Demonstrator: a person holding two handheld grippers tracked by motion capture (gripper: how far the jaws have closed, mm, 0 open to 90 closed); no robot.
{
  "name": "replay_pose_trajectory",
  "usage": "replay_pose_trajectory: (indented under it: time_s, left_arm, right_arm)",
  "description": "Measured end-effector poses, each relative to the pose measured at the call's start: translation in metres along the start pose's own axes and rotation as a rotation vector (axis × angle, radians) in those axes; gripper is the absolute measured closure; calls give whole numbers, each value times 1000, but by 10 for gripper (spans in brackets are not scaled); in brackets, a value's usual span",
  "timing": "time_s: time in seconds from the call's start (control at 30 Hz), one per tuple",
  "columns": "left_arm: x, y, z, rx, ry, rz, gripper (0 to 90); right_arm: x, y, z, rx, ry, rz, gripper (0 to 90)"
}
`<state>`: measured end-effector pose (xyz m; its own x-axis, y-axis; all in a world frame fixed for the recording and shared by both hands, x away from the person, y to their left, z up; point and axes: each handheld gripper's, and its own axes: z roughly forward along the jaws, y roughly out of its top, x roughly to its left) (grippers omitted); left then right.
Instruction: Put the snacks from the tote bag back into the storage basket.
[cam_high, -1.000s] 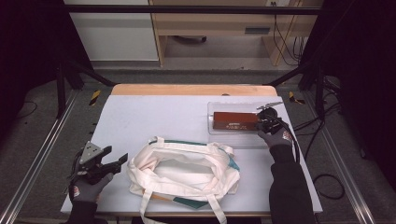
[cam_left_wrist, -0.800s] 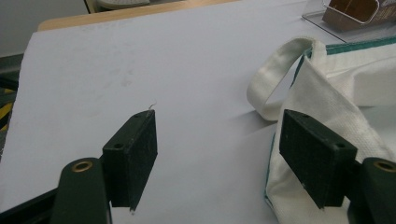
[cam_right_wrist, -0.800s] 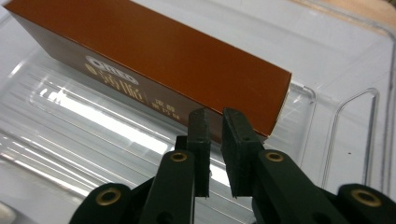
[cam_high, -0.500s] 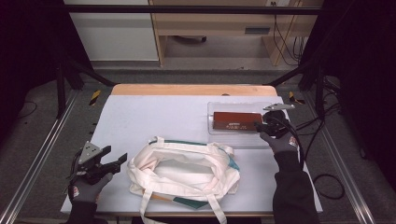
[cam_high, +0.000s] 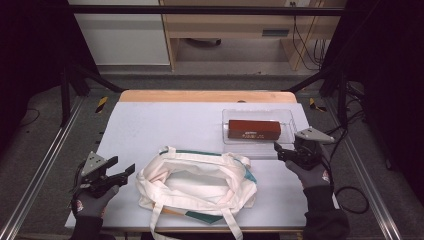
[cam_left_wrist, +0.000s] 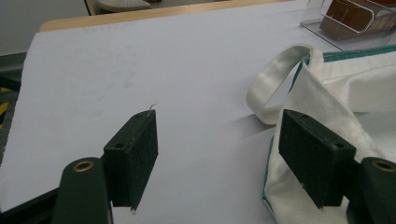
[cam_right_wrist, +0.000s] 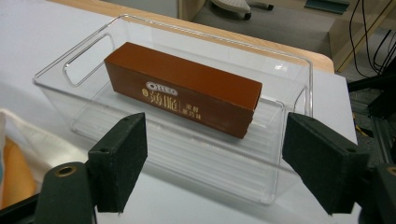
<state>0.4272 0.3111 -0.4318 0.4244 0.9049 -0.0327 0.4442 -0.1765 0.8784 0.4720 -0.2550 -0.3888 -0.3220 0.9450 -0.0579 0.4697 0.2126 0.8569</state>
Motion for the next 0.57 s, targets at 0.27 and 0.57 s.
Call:
replay_pose_trajectory:
  time_s: [0.27, 0.57]
  left_arm:
    - [5, -5, 0, 5, 6, -11, 298]
    - [12, -10, 4, 33, 26, -23, 318]
  right_arm:
    - [-2, -27, -21, -77, 1, 25, 173]
    - [-8, -55, -31, -68, 7, 96, 162]
